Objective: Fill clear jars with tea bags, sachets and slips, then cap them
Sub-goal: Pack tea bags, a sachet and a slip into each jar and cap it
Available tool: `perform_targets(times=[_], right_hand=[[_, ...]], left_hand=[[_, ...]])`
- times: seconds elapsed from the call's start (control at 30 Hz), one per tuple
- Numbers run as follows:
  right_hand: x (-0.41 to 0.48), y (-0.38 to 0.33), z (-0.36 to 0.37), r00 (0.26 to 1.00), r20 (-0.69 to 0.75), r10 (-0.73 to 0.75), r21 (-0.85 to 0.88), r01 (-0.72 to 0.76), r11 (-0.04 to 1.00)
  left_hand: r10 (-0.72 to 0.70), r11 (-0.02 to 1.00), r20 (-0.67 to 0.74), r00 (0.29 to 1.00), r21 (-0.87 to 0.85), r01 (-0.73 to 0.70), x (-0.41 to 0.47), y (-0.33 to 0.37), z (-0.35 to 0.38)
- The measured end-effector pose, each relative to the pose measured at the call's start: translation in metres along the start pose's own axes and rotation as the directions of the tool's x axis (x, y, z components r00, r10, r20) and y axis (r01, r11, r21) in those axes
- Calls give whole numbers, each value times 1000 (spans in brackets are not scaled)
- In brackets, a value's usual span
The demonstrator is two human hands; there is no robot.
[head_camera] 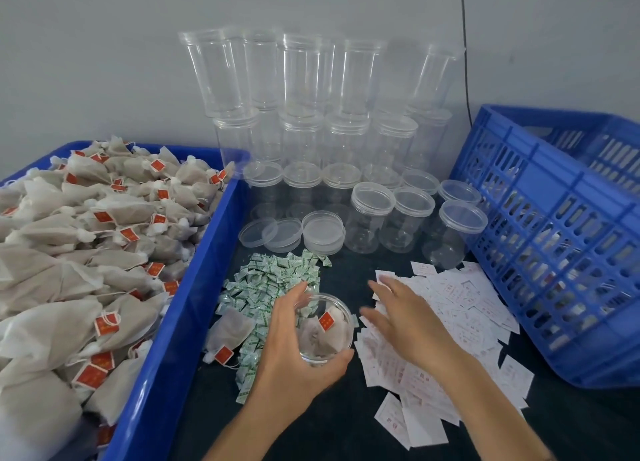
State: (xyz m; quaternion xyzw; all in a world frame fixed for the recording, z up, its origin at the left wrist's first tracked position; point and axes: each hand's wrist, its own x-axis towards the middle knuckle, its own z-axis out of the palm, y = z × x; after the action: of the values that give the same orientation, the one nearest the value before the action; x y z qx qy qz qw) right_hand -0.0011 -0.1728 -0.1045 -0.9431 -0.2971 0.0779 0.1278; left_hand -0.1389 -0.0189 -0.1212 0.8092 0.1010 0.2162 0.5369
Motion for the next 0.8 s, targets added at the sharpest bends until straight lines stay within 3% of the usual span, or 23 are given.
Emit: perform_targets(times=[0.07, 0.1, 0.23, 0.4, 0.57, 0.67, 0.8], right_hand=[[-5, 14, 26, 968, 220, 119, -116, -95, 989], [-9, 20, 37, 967, 231, 112, -142, -80, 987], [-17, 32, 61, 999, -42, 13, -52, -15, 999], [-24, 28, 59, 928, -360, -97, -6, 102, 995], [-22, 24, 43, 910, -411, -57, 72, 94, 993], [-22, 13, 22, 876, -475, 81, 301, 75, 951], [-29, -11, -12, 833, -536, 137, 525, 202, 827]], left_hand=[[-7, 1000, 6, 1000, -2, 7, 0, 1, -1], [-5, 1000, 7, 1000, 5, 5, 0, 1, -1], [8, 1000, 0, 1000, 19, -8, 1, 2, 0], [11, 1000, -7, 1000, 16, -10, 1, 3, -1], [6, 1000, -1, 1000, 23, -6, 1, 3, -1], [-3, 1000, 2, 1000, 19, 2, 2, 2, 0], [8, 999, -11, 1000, 36, -8, 1, 3, 3]])
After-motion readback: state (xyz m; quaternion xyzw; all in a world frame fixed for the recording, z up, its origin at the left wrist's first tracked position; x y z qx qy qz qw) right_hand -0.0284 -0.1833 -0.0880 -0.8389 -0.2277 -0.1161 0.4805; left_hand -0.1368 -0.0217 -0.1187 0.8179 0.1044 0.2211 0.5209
